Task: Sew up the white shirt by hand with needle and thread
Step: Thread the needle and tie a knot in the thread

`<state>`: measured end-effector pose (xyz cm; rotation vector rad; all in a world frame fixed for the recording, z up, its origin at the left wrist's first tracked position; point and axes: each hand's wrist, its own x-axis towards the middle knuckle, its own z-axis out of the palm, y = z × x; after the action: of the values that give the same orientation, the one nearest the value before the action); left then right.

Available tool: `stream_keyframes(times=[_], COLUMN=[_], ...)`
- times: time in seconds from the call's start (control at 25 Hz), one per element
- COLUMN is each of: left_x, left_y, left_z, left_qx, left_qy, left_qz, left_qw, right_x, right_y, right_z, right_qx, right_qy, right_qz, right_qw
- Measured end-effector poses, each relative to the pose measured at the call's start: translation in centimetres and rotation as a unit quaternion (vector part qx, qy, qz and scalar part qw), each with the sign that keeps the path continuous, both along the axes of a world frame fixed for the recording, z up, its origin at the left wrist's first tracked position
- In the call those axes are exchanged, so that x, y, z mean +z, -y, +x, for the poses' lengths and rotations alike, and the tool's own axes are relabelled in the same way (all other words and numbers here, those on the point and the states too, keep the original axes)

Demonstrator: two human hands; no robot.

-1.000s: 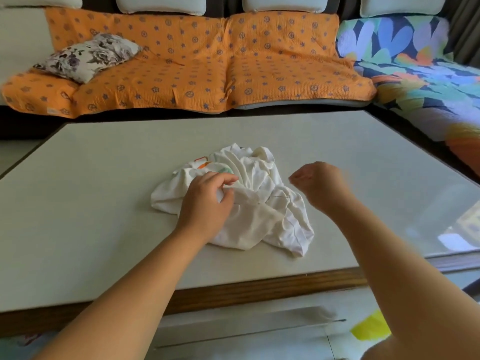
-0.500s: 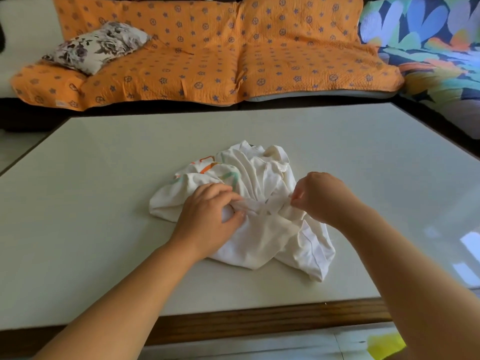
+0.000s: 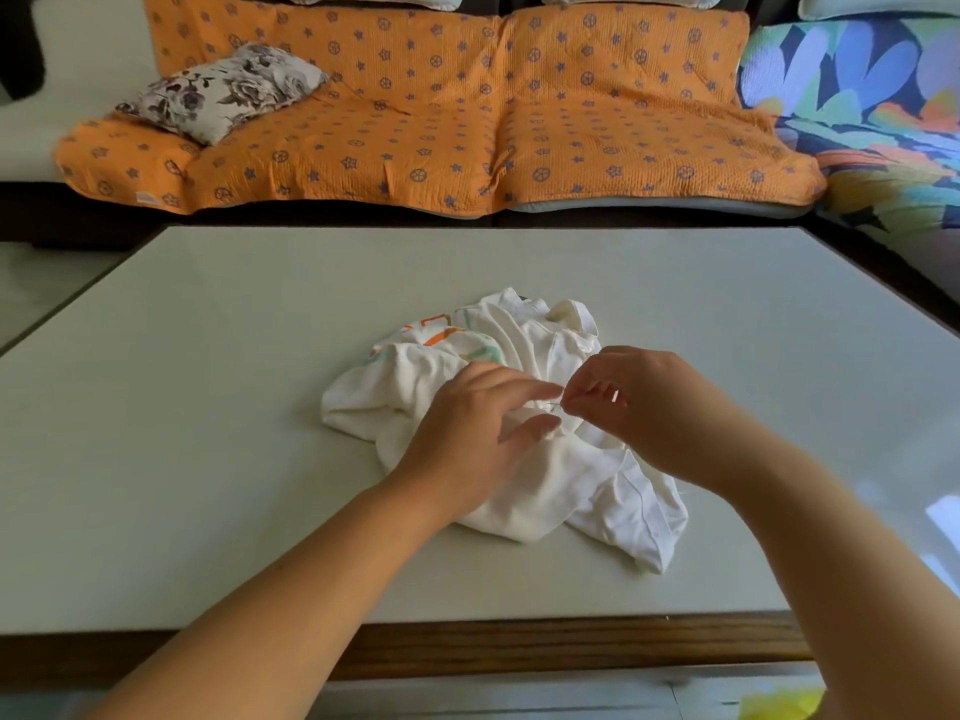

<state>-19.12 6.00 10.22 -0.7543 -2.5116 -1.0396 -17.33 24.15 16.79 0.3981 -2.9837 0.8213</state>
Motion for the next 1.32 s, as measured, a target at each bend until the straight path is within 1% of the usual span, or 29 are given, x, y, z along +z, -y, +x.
stream_keyframes(times=[0.2,0.24,0.32,0.4,0.52,0.68,0.84,0.88,0.92,1.0,1.04,1.08,1.12,1.24,1.32], left_x=[0.4,0.5,0.9,1.4,1.6,1.4,2.0,2.1,2.2,2.4,2.5,2.5,2.5,2.3,2.4], left_y=[0.5,0.6,0.7,0.8,1.0,1.3,1.8,1.8,1.7,1.5,1.5,1.6,1.6,2.0,1.9], left_z=[0.7,0.8,1.2,1.2,0.9,0.7,0.8,0.8,0.9,0.9,1.0,0.9,0.8,0.6,0.7], left_qx=[0.009,0.011,0.014,0.016,0.021,0.011,-0.038,-0.034,-0.015,0.023,0.029,0.027,0.024,0.017,0.023], left_qy=[0.101,0.131,0.201,0.248,0.278,0.309,0.351,0.343,0.311,0.213,0.173,0.155,0.158,0.22,0.234], left_qz=[0.086,0.115,0.19,0.241,0.273,0.301,0.323,0.313,0.297,0.257,0.238,0.226,0.22,0.233,0.248], left_qw=[0.991,0.985,0.961,0.938,0.921,0.902,0.878,0.885,0.903,0.942,0.955,0.961,0.962,0.947,0.94], right_x=[0.3,0.3,0.5,0.5,0.3,0.0,-0.2,-0.2,-0.3,-0.3,-0.3,-0.3,-0.3,-0.2,0.0], right_y=[0.7,0.7,0.7,0.7,0.8,0.7,0.4,0.5,0.6,0.9,1.1,1.3,1.4,1.6,2.0], right_z=[0.4,0.4,0.1,-0.2,-0.7,-1.1,-1.6,-1.6,-1.7,-1.7,-1.7,-1.7,-1.7,-1.6,-1.5], right_qx=[0.021,0.02,0.007,-0.008,-0.013,-0.017,0.001,0.006,0.011,0.017,0.022,0.026,0.028,0.031,0.022], right_qy=[0.01,0.012,0.024,0.04,0.063,0.103,0.127,0.128,0.13,0.132,0.131,0.127,0.123,0.114,0.099], right_qz=[-0.017,-0.031,-0.091,-0.141,-0.189,-0.279,-0.308,-0.309,-0.312,-0.317,-0.317,-0.313,-0.308,-0.287,-0.312], right_qw=[1.0,0.999,0.996,0.989,0.98,0.954,0.943,0.942,0.941,0.939,0.939,0.941,0.943,0.951,0.945])
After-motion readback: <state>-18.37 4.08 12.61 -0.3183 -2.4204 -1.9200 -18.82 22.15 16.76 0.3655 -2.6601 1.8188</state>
